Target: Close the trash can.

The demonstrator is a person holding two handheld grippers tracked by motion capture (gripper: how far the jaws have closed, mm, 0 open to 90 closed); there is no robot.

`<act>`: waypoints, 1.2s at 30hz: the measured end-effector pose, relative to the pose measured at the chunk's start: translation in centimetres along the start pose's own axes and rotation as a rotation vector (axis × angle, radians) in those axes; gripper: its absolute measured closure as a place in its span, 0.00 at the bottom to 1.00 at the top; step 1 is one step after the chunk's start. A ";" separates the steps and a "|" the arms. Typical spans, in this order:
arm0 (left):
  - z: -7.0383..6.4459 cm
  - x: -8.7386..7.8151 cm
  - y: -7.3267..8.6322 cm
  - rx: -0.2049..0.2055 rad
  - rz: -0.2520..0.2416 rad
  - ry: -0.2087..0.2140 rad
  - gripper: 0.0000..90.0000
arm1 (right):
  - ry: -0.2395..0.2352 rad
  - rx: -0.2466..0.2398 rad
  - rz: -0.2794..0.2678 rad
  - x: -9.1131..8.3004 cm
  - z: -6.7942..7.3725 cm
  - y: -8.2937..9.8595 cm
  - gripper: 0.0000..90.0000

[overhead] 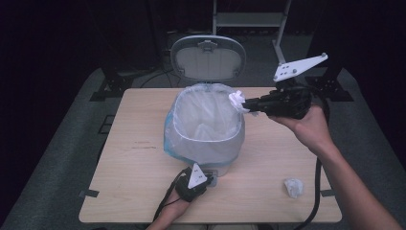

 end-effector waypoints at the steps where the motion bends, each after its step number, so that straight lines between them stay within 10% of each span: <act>1: 0.0 0.0 0.0 0.000 0.000 0.000 0.93 | -0.002 -0.003 0.002 0.2 0.1 -0.2 0.96; 36: 0.0 0.0 0.0 -0.005 -0.001 -0.001 0.93 | -0.076 -0.028 0.089 7.0 -0.1 -3.3 0.94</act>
Point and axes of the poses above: each handheld gripper's, and its own axes: x roughly forward along the jaws, y roughly out of its underside, z roughly to its left, the point moved 1 cm from there along x, roughly forward along the jaws
